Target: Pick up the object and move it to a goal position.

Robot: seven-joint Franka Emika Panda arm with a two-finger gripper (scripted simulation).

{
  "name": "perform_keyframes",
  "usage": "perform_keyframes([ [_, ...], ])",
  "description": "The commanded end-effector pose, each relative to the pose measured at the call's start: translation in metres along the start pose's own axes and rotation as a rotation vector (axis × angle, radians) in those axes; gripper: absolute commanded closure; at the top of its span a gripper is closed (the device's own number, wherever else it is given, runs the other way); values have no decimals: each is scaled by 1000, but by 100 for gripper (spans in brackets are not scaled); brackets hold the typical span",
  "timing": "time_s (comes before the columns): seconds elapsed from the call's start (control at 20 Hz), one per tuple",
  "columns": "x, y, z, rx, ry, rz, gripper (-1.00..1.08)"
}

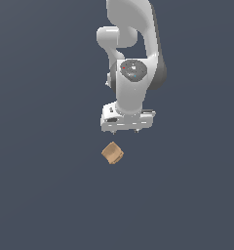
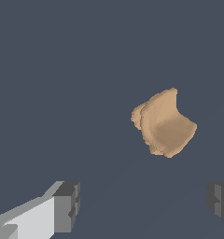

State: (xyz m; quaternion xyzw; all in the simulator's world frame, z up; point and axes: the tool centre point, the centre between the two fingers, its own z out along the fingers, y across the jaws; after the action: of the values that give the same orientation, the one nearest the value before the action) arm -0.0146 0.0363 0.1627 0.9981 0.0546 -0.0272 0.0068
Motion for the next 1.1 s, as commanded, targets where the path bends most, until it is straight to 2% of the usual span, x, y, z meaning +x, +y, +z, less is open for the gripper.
perform_keyframes([
  [0.0,0,0,0,0,0,0,-92],
  [0.4,1,17,3,10,-5,20,-92],
  [0.6,1,17,3,10,-5,20,-92],
  [1.05,6,21,10,8,1,-44,-92],
])
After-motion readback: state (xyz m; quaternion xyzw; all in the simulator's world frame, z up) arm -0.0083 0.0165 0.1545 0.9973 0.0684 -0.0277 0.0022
